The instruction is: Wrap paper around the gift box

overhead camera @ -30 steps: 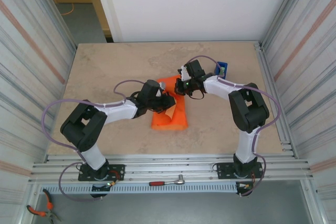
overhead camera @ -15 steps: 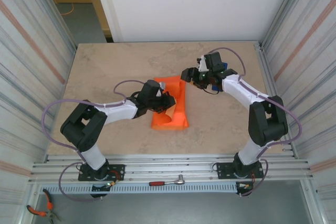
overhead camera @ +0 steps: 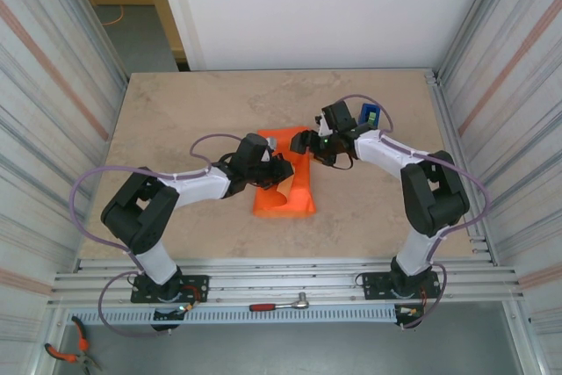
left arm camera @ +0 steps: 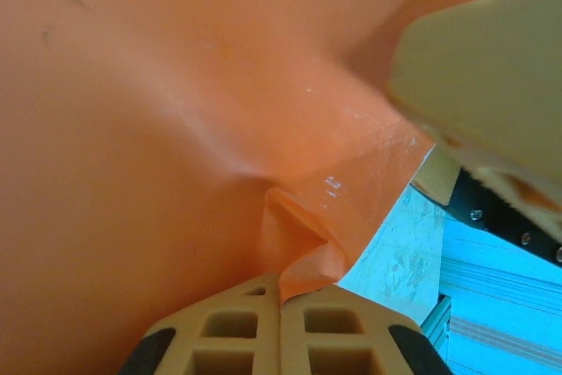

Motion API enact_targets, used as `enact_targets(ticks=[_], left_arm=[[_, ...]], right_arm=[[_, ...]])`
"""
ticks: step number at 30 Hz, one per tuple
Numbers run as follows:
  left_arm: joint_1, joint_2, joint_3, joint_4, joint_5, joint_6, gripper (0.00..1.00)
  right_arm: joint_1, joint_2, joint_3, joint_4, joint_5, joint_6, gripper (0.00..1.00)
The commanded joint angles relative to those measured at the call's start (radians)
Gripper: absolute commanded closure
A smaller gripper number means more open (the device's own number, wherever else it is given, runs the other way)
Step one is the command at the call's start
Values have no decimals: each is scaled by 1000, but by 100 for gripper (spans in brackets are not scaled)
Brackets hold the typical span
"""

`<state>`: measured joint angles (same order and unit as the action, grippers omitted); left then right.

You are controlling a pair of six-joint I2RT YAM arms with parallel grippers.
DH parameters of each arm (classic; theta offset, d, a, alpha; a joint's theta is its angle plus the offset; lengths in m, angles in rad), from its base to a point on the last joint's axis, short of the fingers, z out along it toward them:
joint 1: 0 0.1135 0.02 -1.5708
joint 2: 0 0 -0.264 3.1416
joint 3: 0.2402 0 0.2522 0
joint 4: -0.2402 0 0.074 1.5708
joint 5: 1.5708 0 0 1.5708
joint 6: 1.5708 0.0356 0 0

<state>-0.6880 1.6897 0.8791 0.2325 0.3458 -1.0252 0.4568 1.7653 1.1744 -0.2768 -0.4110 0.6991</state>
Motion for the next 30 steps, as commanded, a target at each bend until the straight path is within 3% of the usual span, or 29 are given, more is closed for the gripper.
enact_targets(ticks=[1, 5, 9, 13, 16, 22, 25, 30], left_arm=[[-5, 23, 5, -94, -41, 14, 96], [-5, 23, 13, -94, -36, 17, 96], [-5, 19, 26, -103, -18, 36, 92], [2, 4, 75, -137, 42, 104, 72], [27, -1, 133, -172, 161, 156, 55], [104, -46, 193, -206, 373, 213, 42], [158, -106, 187, -281, 370, 283, 39], [284, -201, 93, -350, 270, 366, 36]], right_arm=[[12, 40, 18, -9, 21, 10, 23], [13, 73, 21, -13, 28, 14, 24], [1, 79, -5, 8, 16, 17, 32], [-13, 74, -32, 27, -2, 17, 43], [-21, 70, -49, 35, -12, 15, 53], [-35, 68, -65, 42, -27, 9, 60], [-36, 67, -73, 47, -30, 10, 62], [-35, 72, -79, 55, -32, 13, 64]])
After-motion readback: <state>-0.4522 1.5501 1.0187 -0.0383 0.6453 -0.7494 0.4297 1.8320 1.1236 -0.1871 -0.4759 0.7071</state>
